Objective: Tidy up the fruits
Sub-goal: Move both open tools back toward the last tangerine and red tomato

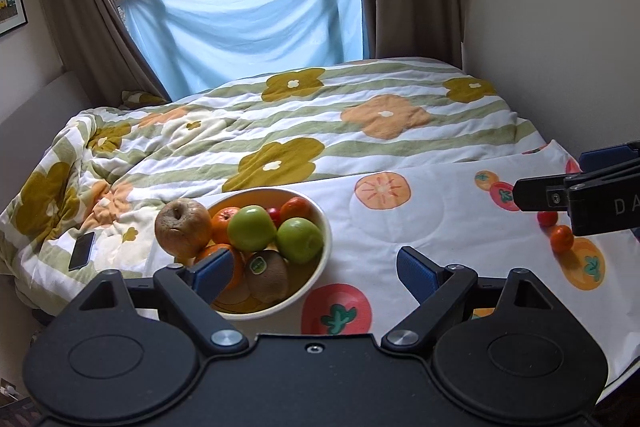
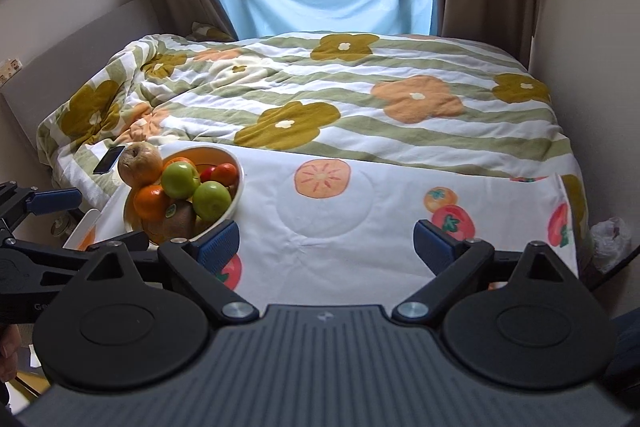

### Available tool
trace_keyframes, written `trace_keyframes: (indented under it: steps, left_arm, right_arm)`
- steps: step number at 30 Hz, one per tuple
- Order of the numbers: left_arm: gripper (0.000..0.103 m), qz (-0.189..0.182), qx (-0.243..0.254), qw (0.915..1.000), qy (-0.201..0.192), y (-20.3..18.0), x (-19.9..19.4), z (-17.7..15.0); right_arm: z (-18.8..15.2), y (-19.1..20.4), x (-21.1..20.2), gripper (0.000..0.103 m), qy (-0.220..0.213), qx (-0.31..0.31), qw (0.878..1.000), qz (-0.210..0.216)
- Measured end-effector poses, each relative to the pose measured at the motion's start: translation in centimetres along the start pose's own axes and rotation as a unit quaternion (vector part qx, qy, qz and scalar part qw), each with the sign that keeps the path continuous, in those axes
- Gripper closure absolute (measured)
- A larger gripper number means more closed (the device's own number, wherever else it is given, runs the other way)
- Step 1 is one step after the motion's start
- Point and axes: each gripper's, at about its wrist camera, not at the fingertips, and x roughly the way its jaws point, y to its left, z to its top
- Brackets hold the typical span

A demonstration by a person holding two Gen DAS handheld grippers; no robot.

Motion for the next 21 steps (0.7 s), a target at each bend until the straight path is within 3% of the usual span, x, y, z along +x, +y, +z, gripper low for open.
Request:
trace_keyframes:
  steps: [4,10,21]
  left_arm:
    - [0.011,-0.012,0.009,0.9999,-0.004,-3.5,-0.3,0.0]
    - [0.002,-0.047,0.029,0.9984,-0.01,-9.4,1.3,-0.5]
    - [0.002,-0.133,0.101,0.986,-0.004,-18.9,8.5,-1.3]
  right_arm:
    - [-1.4,-3.7,-1.5,0.0,-0.005,0.002,1.0,-0.017]
    - [-2.9,-9.3,-1.8,0.0,-0.003,-0.011,0.999,-0.04]
    - [-5.2,-16.7,3.1,0.0,0.019,-0.019,0.999,-0.044]
